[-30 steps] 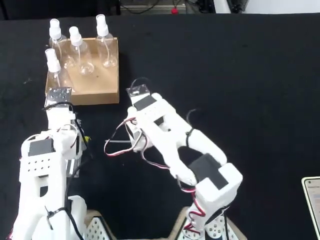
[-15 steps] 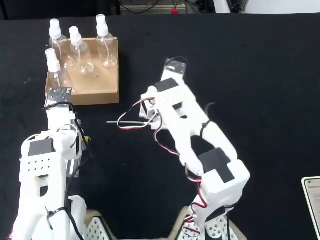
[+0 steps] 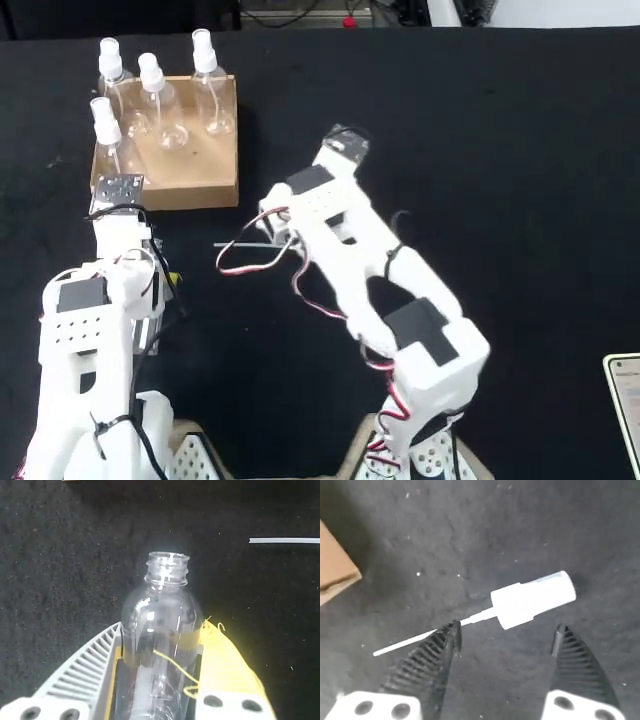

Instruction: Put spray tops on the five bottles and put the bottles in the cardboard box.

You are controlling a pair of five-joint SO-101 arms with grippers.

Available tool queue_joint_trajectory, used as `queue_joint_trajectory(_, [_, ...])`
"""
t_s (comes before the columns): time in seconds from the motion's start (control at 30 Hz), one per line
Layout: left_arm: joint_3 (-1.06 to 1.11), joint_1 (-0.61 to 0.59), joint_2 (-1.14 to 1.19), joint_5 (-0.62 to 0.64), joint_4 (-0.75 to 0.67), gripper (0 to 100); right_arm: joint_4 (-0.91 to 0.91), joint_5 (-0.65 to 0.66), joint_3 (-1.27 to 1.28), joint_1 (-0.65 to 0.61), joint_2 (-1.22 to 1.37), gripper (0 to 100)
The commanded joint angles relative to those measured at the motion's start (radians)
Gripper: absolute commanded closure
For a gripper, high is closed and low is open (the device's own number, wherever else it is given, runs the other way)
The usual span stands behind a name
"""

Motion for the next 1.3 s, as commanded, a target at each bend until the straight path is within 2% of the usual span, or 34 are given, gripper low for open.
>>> queue_joint_trajectory(0.0, [-0.008,-0.008,-0.017,0.005,-0.014,86,-0.015,-0.009,-0.088,-0.011,0.053,71.3])
queue_joint_trajectory(0.17, [-0.008,-0.008,-0.017,0.005,-0.014,86,0.021,-0.009,-0.236,0.015,0.173,71.3])
queue_joint_trajectory(0.37, [-0.008,-0.008,-0.017,0.005,-0.014,86,0.161,-0.009,-0.375,0.028,0.219,71.3])
queue_joint_trajectory(0.83, [-0.008,-0.01,-0.017,0.005,-0.014,86,0.092,-0.003,-0.392,0.028,0.291,71.3])
queue_joint_trajectory(1.0, [-0.007,-0.01,-0.017,0.005,-0.014,86,0.184,0.02,-0.43,0.069,0.348,71.6])
queue_joint_trajectory(1.1, [-0.007,-0.01,-0.017,0.005,-0.014,86,0.259,0.199,-0.487,0.08,0.348,78.7])
queue_joint_trajectory(1.2, [-0.007,-0.01,-0.017,0.005,-0.014,86,0.345,0.459,-0.55,0.083,0.348,96.6])
queue_joint_trajectory(1.27, [-0.007,-0.01,-0.017,0.005,-0.014,86,0.404,0.585,-0.562,0.078,0.351,94.2])
